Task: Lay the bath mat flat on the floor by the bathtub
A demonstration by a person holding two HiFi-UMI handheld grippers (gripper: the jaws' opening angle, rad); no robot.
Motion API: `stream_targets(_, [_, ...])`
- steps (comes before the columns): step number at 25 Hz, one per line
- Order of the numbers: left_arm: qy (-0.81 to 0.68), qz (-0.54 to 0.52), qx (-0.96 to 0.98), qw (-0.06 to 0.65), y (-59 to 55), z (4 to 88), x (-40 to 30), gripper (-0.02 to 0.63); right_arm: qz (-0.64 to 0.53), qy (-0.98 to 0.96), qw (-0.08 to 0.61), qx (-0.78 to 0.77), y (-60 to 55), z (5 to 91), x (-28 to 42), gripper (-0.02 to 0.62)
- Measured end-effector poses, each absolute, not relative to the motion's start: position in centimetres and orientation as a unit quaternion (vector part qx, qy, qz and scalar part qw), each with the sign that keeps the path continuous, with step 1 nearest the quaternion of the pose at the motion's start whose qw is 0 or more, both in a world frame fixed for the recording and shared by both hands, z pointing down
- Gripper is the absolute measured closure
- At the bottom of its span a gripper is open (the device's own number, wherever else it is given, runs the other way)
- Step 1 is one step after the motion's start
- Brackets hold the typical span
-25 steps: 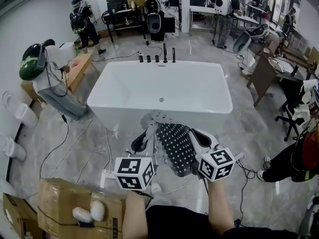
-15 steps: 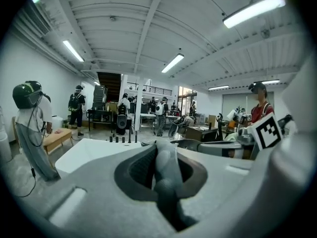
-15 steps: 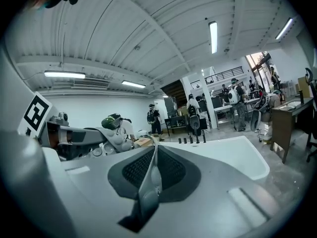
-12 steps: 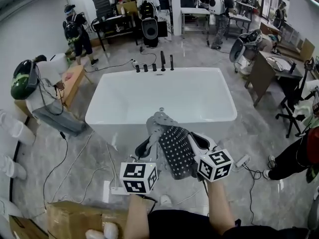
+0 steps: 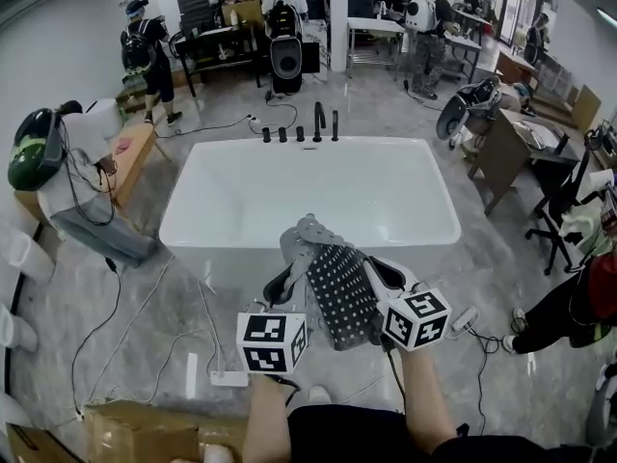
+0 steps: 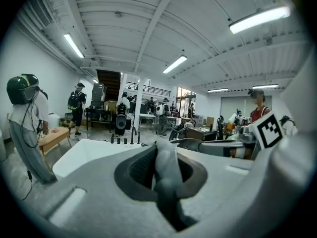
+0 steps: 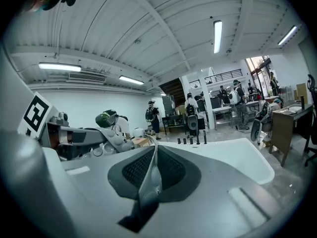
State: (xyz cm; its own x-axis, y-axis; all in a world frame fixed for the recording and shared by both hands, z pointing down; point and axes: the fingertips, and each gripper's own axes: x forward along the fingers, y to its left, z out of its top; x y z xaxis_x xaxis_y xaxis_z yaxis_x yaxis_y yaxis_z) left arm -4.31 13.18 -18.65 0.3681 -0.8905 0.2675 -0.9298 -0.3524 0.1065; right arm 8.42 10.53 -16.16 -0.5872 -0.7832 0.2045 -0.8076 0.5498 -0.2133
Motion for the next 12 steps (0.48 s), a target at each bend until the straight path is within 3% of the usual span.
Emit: stream_targets(12, [-0.579,0.071,0.799,0.147,10.6,-17.7,-8.0,0.588,0.155,-0.886,0.061,0.433,7.5,-15.4,6.1,0.572])
